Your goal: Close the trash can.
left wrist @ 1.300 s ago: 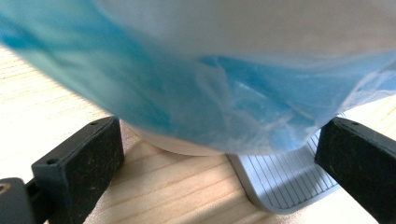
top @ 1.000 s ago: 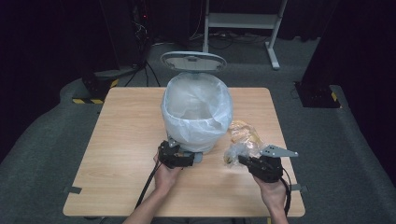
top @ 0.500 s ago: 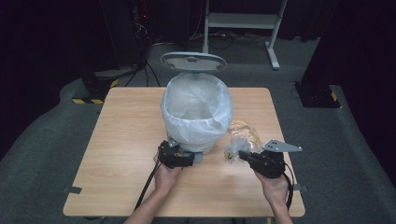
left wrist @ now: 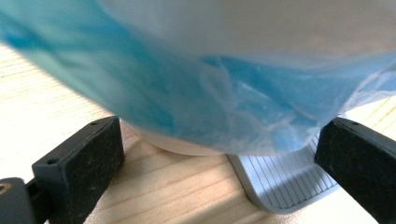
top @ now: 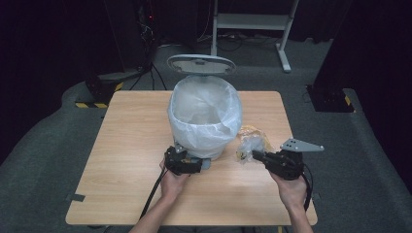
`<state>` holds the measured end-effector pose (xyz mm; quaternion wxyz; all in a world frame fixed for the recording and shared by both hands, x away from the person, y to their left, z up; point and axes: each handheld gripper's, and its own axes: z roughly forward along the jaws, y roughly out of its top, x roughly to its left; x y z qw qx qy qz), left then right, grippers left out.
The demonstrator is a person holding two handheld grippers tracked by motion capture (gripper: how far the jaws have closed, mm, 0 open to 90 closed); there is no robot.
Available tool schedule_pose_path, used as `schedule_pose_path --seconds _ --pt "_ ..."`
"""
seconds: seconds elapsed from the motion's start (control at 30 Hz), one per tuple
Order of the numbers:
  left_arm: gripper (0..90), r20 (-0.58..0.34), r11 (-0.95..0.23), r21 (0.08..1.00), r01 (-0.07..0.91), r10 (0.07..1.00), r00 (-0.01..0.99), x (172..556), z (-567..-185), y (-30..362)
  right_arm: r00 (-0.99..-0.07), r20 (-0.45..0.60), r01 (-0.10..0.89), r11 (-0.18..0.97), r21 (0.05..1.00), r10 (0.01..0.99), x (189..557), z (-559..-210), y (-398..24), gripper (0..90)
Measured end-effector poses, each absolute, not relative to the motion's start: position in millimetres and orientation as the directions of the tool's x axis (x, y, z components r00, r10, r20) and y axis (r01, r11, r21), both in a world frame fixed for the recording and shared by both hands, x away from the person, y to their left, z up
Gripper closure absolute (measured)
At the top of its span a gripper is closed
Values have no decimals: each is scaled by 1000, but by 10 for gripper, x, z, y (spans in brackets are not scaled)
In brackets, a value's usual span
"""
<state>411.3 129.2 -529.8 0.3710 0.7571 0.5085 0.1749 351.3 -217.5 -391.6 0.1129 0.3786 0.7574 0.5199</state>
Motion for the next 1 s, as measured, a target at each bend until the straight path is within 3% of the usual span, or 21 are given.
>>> schedule_pose_path --seconds 1.0 --pt "14 -113 -207 739 640 900 422 4114 -5298 1292 -713 173 383 172 907 679 3640 -3356 -2258 852"
